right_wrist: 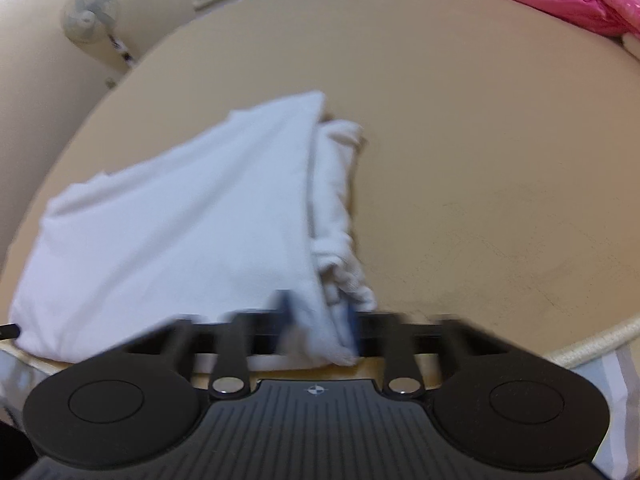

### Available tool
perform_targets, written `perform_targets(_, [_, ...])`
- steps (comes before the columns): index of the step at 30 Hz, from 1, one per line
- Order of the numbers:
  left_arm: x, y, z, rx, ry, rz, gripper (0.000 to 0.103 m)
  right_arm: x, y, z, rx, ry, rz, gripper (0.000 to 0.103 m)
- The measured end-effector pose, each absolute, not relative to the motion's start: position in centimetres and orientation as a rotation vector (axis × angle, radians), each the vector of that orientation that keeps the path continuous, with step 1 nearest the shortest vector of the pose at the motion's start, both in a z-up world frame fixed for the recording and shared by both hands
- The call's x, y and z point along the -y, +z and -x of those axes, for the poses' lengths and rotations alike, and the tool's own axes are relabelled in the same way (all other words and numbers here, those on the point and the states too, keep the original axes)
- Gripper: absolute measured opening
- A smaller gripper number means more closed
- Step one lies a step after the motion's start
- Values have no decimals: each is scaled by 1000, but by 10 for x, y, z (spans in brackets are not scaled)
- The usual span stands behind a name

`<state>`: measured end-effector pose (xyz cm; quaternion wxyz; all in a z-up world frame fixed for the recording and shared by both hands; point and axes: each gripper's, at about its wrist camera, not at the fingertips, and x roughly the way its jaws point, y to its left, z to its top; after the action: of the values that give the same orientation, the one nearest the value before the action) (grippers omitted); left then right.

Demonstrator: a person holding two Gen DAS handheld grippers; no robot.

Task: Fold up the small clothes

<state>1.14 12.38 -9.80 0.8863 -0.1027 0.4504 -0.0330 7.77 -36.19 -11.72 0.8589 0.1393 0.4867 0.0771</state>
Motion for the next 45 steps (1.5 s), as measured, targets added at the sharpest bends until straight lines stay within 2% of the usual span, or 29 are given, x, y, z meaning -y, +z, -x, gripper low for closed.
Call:
perform_targets(5, [-141,-70,6,-810,-128,307,5,382,-78,-59,-833,176,-384,4])
perform_targets(7, [-139,-82,2,-887,-117,278,5,384,-88,-59,-917,130,-353,4])
perform_targets(10, [-130,-113,-12,-1069,-88,213,6,387,-132,-66,-1175,66,-379,4])
perform_targets(11, [-128,-120,-16,-1106,-60,194,12,387,-137,-67,-1201,55,-384,5])
perform_targets(13, [-130,-115,-19,-1073,-46,212,15,385,-128,-68,-1145,42,-352,6])
perform_targets(15, [-134,-101,-16,-978,-50,244,28,384,-108,-65,-1029,-16,-263,13])
perform_targets(17, [-132,-88,-12,-887,-60,243,28,385,-94,-61,-925,-47,-237,37])
perform_targets(20, [-123,-82,-14,-831,-111,228,28,386,-91,-63,-876,22,-299,40])
perform_targets(23, [-107,-88,-20,-856,-157,201,28,372,-106,-72,-935,127,-313,39])
perform_targets(27, [-97,-130,-33,-1090,-50,114,31,352,-142,-83,-1156,75,-191,41])
perform_targets(28, [-99,-136,-36,-1120,-14,106,35,353,-147,-83,-1172,50,-179,43])
perform_targets(29, [-102,-135,-37,-1112,-5,133,36,355,-144,-84,-1156,37,-181,47])
perform_targets(31, [-109,-123,-37,-1042,-10,187,37,355,-132,-82,-1083,22,-164,47])
perform_targets(33, [-114,-116,-35,-996,-9,221,43,356,-123,-80,-1023,15,-160,49])
perform_targets(37, [-122,-111,-32,-966,17,266,43,364,-116,-78,-958,-7,-185,49])
perform_targets(43, [-123,-70,-36,-877,-45,174,44,362,-81,-91,-802,68,-194,49])
perform_targets(45, [-125,-56,-39,-846,-67,123,50,364,-57,-93,-736,116,-176,50])
